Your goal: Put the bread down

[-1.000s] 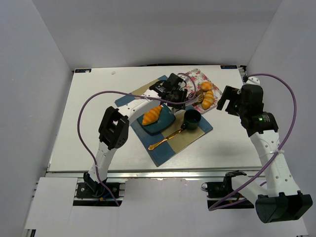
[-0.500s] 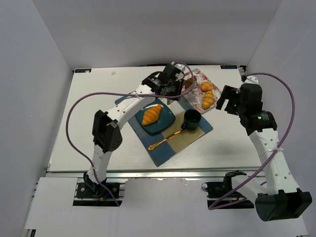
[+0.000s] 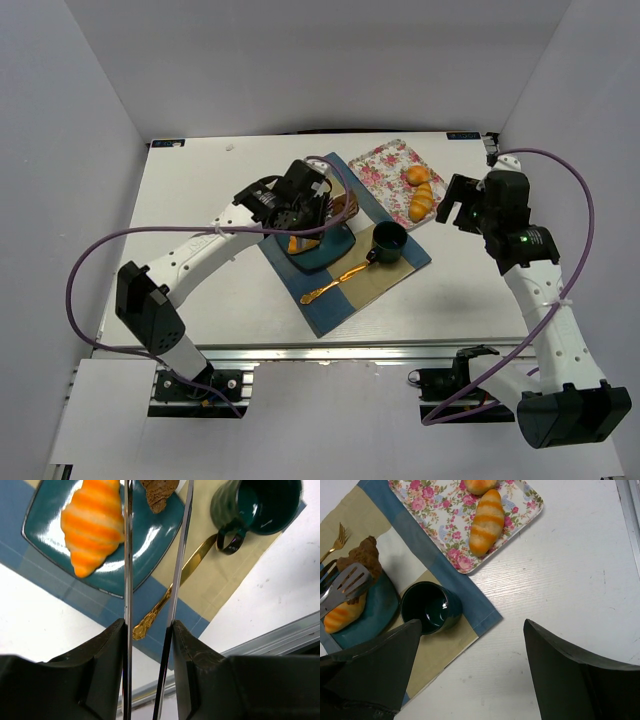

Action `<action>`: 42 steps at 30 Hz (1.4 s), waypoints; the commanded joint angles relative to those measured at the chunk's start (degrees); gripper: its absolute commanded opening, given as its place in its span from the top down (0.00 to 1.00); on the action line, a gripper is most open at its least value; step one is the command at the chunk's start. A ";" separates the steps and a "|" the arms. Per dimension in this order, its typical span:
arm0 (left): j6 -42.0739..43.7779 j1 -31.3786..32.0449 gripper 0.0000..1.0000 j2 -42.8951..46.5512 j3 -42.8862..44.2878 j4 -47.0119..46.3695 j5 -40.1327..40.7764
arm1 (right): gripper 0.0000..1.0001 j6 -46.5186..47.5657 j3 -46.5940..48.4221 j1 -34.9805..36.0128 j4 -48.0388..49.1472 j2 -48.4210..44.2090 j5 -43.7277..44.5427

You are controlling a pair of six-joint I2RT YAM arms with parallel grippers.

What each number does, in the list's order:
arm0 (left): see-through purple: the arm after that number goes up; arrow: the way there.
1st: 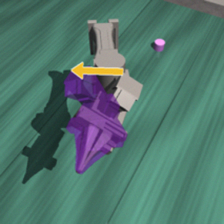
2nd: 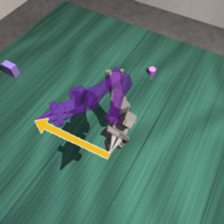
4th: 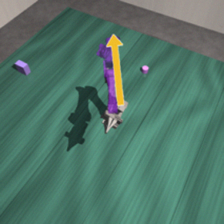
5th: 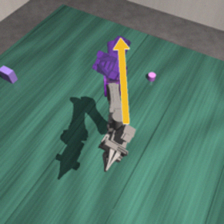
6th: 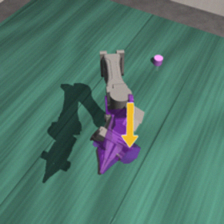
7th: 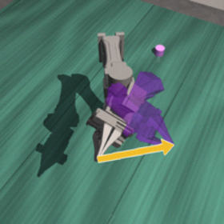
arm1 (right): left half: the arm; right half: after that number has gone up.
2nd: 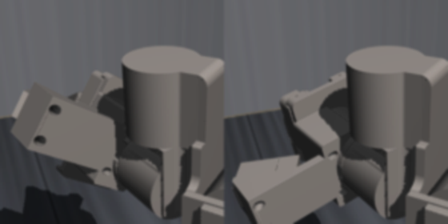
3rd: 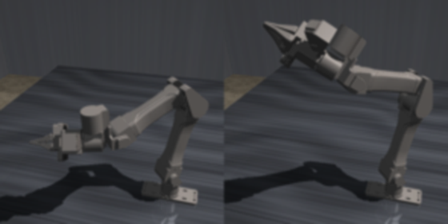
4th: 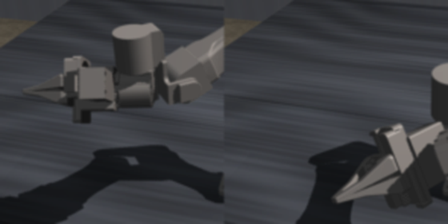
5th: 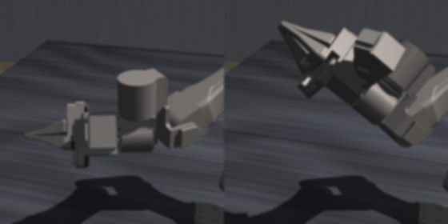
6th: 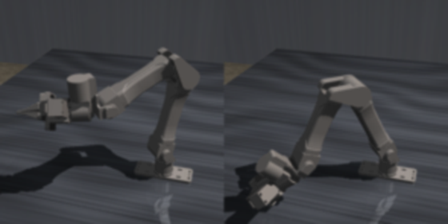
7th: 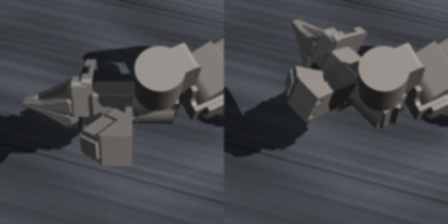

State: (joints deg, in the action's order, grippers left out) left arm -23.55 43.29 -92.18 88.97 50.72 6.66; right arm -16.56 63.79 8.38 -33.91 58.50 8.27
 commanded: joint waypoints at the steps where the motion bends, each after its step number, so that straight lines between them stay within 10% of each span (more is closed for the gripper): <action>1: -2.46 0.66 0.64 3.58 -2.21 -1.32 0.29 | 0.11 -0.67 -0.51 0.06 2.01 -1.11 -0.72; 42: -6.33 2.85 0.42 8.68 -4.79 3.86 4.41 | 0.11 -0.05 -3.32 0.14 1.30 -4.27 -1.51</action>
State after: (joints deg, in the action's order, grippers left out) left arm -29.04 45.74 -86.46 80.73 54.54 8.45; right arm -17.34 60.93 8.38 -33.91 55.44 7.27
